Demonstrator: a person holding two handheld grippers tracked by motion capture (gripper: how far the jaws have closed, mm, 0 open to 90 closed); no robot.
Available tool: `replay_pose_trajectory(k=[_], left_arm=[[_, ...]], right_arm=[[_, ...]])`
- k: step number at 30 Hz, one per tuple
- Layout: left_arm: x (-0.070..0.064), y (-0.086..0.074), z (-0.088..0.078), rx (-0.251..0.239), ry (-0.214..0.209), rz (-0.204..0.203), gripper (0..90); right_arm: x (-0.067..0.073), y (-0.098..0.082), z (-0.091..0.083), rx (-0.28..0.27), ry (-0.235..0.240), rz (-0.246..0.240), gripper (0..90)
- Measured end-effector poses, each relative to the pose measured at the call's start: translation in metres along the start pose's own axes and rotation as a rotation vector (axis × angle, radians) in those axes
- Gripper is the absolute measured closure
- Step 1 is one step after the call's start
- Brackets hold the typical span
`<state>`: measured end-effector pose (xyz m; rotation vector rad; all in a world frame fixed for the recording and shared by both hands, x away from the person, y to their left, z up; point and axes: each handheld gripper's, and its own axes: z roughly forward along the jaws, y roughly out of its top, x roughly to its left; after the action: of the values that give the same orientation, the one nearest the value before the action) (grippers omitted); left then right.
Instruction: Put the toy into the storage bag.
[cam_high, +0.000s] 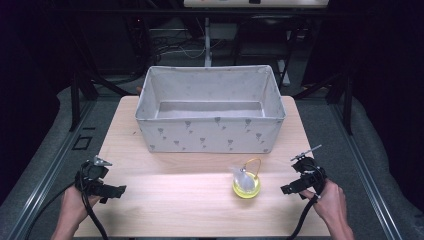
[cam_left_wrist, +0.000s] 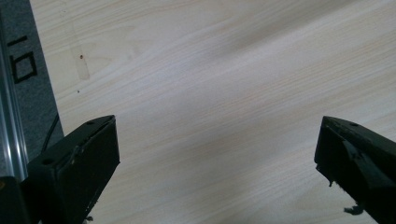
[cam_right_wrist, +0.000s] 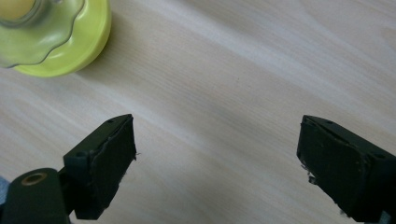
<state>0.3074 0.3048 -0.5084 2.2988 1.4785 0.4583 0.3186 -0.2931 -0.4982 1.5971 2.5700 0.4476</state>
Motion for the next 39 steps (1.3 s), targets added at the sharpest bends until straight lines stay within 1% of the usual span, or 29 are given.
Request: replay_pose_trajectory(k=[1,2,4,5,7,8,10,11,13,14,15,16,18,19,21,22,24,25,26,29,30,31,33,34,35,37,39], left_arm=[[0.002,-0.001,-0.001,-0.004,0.002,-0.005,0.2],[0.003,-0.001,-0.002,-0.008,0.000,-0.011,0.2],[0.005,-0.002,-0.002,-0.006,0.000,-0.011,0.2],[0.005,-0.003,-0.002,0.001,0.003,-0.012,0.2],[0.006,-0.005,-0.001,0.016,0.001,-0.014,0.2],[0.005,-0.005,-0.001,0.019,0.001,-0.010,0.2],[0.004,-0.006,-0.001,0.023,0.002,-0.002,0.2],[0.002,-0.006,0.000,0.027,0.001,0.007,0.2],[0.000,-0.006,0.000,0.033,0.001,0.017,0.2],[-0.001,-0.006,0.000,0.037,0.001,0.025,0.2],[-0.002,-0.007,0.001,0.040,0.001,0.027,0.2],[-0.003,-0.007,0.001,0.040,0.003,0.029,0.2],[-0.003,-0.007,0.000,0.038,0.004,0.031,0.2],[-0.003,-0.007,0.000,0.038,0.004,0.028,0.2],[-0.003,-0.007,-0.001,0.040,0.006,0.023,0.2],[-0.003,-0.007,-0.001,0.041,0.007,0.023,0.2],[-0.003,-0.007,0.000,0.041,0.007,0.021,0.2],[-0.004,-0.007,0.001,0.045,0.006,0.022,0.2],[-0.004,-0.007,0.001,0.045,0.006,0.022,0.2],[-0.005,-0.006,0.002,0.049,0.004,0.026,0.2],[-0.006,-0.006,0.002,0.050,0.004,0.028,0.2],[-0.006,-0.005,0.002,0.051,0.004,0.031,0.2],[-0.006,-0.005,0.002,0.056,0.005,0.037,0.2],[-0.006,-0.006,0.003,0.059,0.003,0.036,0.2],[-0.005,-0.006,0.003,0.061,0.002,0.037,0.2],[-0.005,-0.007,0.003,0.066,0.002,0.041,0.2],[-0.004,-0.007,0.002,0.067,0.003,0.041,0.2]], right_arm=[[0.001,0.000,0.000,0.010,0.001,-0.004,10.9],[0.001,0.000,-0.002,0.007,0.004,0.001,10.8],[0.002,0.000,-0.003,0.004,0.005,-0.003,10.8],[0.003,0.000,-0.005,0.004,-0.006,-0.010,10.8],[0.007,0.003,-0.008,0.001,-0.006,-0.025,10.6],[0.010,0.004,-0.011,0.006,-0.001,-0.035,10.4],[0.013,0.006,-0.015,0.004,-0.011,-0.054,10.4],[0.017,0.007,-0.020,-0.005,-0.020,-0.061,10.4],[0.019,0.008,-0.022,-0.002,-0.013,-0.071,10.5],[0.022,0.009,-0.024,-0.007,-0.021,-0.074,10.6],[0.027,0.012,-0.027,-0.007,-0.027,-0.091,9.8],[0.027,0.012,-0.027,-0.007,-0.027,-0.091,9.8],[0.031,0.013,-0.030,-0.015,-0.015,-0.098,9.1],[0.035,0.016,-0.034,-0.009,-0.018,-0.125,8.9],[0.037,0.018,-0.035,-0.020,-0.013,-0.127,8.7],[0.038,0.019,-0.037,-0.024,-0.002,-0.131,9.1],[0.040,0.023,-0.039,-0.029,0.010,-0.150,9.9],[0.044,0.027,-0.039,-0.037,0.024,-0.163,11.2],[0.044,0.027,-0.039,-0.037,0.024,-0.163,11.2],[0.050,0.032,-0.039,-0.031,0.021,-0.200,11.4],[0.053,0.034,-0.040,-0.028,0.030,-0.216,11.6],[0.056,0.037,-0.043,-0.043,0.035,-0.222,11.8],[0.058,0.039,-0.045,-0.052,0.042,-0.226,11.7],[0.058,0.042,-0.047,-0.047,0.040,-0.238,10.7],[0.060,0.046,-0.051,-0.058,0.046,-0.240,8.1],[0.061,0.048,-0.052,-0.066,0.050,-0.239,6.9],[0.064,0.053,-0.056,-0.063,0.052,-0.251,3.0]])
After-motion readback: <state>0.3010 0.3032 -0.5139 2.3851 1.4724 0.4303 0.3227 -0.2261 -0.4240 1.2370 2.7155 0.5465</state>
